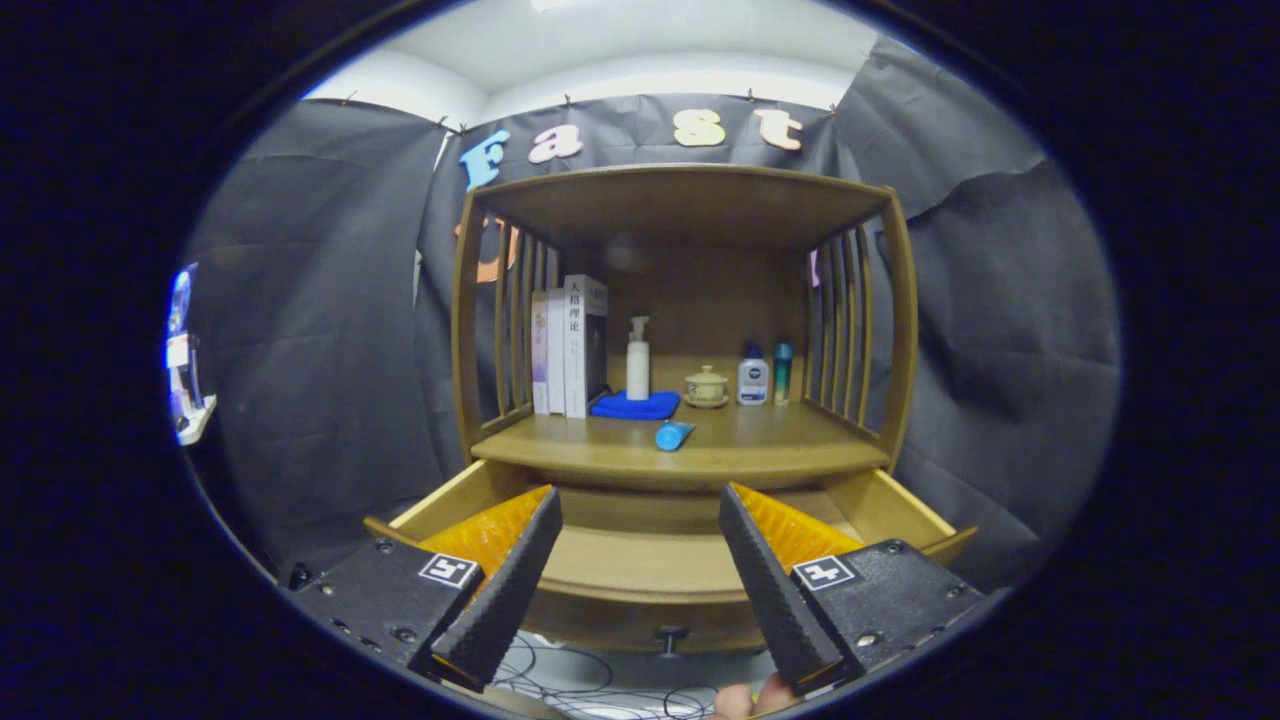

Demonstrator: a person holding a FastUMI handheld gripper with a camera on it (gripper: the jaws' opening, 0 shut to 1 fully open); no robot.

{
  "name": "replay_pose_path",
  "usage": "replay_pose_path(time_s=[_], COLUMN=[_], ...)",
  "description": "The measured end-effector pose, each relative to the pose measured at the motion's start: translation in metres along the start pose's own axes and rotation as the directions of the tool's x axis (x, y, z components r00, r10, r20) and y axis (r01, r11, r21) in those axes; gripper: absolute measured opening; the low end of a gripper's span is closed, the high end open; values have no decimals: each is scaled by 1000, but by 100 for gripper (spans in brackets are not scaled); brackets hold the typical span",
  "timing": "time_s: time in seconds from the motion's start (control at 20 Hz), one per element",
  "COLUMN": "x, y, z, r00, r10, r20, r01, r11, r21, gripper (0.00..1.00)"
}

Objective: Pull open the drawer, take out the items inside it, and place them on the countertop above the cabinet.

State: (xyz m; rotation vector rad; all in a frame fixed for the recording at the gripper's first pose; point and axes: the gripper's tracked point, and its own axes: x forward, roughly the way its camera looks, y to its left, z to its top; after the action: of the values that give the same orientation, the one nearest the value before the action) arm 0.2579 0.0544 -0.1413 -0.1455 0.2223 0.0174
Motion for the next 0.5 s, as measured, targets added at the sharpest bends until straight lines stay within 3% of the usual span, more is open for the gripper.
replay_pose_path(time_s=[0.5], x=[-10], y=[-16], z=[-91], r00=[997], r10=[-56], r20=[-44], r01=[55], r11=[998], r21=[-31], gripper=[100])
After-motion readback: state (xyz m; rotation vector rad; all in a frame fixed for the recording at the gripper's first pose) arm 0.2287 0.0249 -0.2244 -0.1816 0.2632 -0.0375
